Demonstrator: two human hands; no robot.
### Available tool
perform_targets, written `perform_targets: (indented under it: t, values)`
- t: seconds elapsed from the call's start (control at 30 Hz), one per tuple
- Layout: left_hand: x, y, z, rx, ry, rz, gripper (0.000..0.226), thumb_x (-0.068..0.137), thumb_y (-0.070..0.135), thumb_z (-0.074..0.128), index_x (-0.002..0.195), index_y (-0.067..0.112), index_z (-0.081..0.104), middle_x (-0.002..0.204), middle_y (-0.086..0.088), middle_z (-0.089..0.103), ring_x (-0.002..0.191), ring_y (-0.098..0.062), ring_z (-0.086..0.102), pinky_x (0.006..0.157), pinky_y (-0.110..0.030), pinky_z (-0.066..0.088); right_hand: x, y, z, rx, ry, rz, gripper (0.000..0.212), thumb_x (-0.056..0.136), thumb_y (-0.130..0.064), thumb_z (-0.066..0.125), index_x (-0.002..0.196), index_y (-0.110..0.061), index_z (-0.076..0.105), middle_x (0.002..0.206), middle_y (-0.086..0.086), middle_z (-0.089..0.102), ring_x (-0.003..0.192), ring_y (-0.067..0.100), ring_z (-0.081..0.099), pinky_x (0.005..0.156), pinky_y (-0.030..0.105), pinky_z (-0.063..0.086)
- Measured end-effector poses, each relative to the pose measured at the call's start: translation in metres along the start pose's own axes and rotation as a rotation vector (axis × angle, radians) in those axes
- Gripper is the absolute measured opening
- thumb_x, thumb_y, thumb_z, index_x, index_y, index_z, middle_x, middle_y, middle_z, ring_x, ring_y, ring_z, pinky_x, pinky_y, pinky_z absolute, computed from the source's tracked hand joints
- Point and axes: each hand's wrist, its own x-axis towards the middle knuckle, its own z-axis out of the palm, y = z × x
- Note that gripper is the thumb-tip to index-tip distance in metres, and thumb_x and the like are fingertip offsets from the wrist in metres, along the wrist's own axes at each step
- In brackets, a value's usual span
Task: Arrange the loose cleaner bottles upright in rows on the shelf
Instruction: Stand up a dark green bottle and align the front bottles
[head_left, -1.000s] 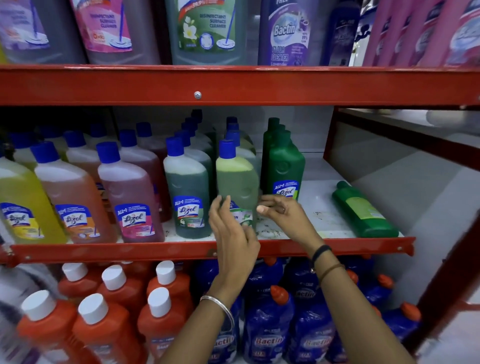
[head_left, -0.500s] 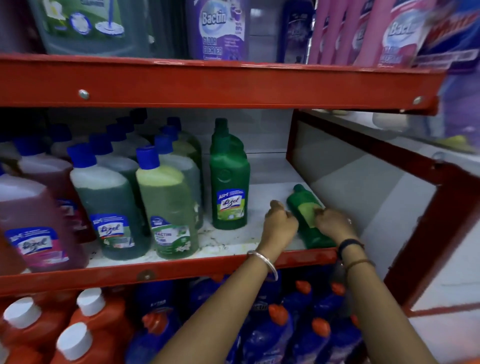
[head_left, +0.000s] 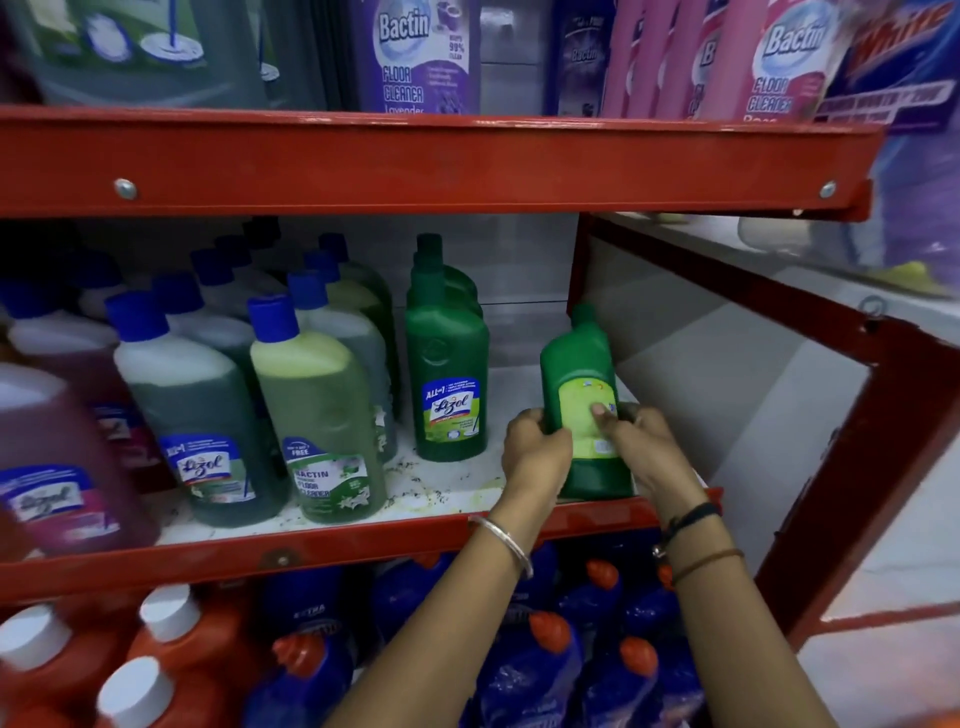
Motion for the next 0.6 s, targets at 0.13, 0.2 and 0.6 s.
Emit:
perform_targets:
  t: [0.13,0.2,0.6]
  values:
    - [-0.020,0.000,-0.037,0.025,0.071,0.174,0.034,0.073,0.006,0.052,0.099,0.026,0.058,0.105,-0.002,0.067,0.096,-0.025,0.064,0.088,-0.046,0.054,-0.024,-0.010,0.025,0.161,-0.108,-0.125,0.028,0.089,-0.004,0.055,0.116,-0.002,0.050,0.091,0.003,0.064,0.078,0.013,0.063,0.057,0.016,0.055]
    - [-0.025,-0.003,-0.056,0.056,0.132,0.227,0.045,0.073,0.003,0.051,0.116,0.019,0.054,0.117,-0.002,0.062,0.105,-0.024,0.061,0.092,-0.048,0.052,-0.034,-0.012,0.041,0.181,-0.146,-0.177,0.033,0.087,0.000,0.056,0.119,-0.003,0.046,0.093,0.000,0.062,0.080,0.009,0.062,0.058,0.012,0.053]
    - [-0.069,-0.004,-0.114,0.355,0.302,0.308,0.050,0.086,-0.002,0.048,0.134,0.000,0.035,0.139,-0.017,0.039,0.129,-0.031,0.039,0.102,-0.033,0.033,-0.067,-0.006,0.100,-0.005,-0.160,-0.339,0.044,0.086,-0.010,0.062,0.126,-0.010,0.045,0.124,0.011,0.049,0.103,0.012,0.055,0.072,0.007,0.051]
